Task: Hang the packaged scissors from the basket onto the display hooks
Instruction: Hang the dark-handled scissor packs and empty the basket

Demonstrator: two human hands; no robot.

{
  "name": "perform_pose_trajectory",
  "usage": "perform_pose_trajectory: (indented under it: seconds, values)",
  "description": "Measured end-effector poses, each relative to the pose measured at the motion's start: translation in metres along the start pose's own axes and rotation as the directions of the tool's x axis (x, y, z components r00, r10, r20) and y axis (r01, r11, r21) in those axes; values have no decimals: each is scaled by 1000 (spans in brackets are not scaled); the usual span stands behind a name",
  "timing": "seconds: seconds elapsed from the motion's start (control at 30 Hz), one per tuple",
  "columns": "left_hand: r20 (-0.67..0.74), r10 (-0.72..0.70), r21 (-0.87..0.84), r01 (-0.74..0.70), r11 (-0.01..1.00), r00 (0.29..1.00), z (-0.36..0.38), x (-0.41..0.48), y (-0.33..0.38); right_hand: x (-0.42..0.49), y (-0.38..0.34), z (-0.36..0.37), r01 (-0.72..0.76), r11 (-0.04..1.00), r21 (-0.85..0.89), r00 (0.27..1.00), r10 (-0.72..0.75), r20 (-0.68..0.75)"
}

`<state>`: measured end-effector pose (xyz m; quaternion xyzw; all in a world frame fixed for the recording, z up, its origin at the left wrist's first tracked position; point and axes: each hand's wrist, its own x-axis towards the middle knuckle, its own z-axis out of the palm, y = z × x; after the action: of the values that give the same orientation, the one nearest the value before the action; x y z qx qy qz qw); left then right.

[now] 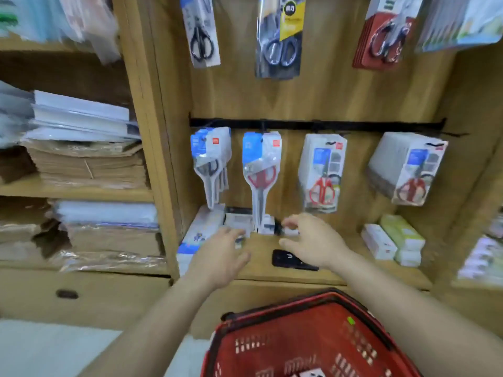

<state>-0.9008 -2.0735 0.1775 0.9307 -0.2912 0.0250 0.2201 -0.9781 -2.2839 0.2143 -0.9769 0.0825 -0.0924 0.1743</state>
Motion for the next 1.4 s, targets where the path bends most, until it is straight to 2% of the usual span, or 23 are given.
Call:
perform_pose_trajectory:
  seconds: [0.13, 0.33, 0.5, 0.7, 0.83, 1.03, 1.13, 1.27, 1.4]
  values:
    - [196, -20, 13, 18, 1000, 980, 88, -41, 13, -59, 55, 56, -93, 996, 3, 981, 91, 174]
    - [384, -32, 10, 31, 999, 923, 199, -71, 16, -119, 145, 140, -286, 958, 3, 901, 268, 341]
    - [508, -127, 31, 129, 991, 852, 270, -82, -6, -139, 208, 206, -465, 885, 1, 773, 405, 488]
    - [585, -183, 35, 201, 979, 790, 333, -75, -17, -114, 261, 259, -617, 787, 12, 629, 484, 608]
    - [644, -213, 6, 273, 962, 735, 375, -70, -22, -80, 274, 299, -667, 744, 49, 605, 501, 618]
    - [679, -292, -24, 418, 908, 673, 428, -68, -30, -85, 284, 377, -685, 729, -8, 531, 506, 679]
    - [690, -322, -42, 481, 876, 648, 450, -76, -40, -108, 297, 411, -745, 667, -11, 486, 554, 676]
    - [709, -341, -78, 549, 832, 618, 467, -93, -52, -136, 305, 425, -832, 549, 74, 444, 581, 682]
    - [706, -318, -119, 548, 828, 633, 475, -106, -49, -163, 309, 428, -833, 526, 173, 503, 588, 633]
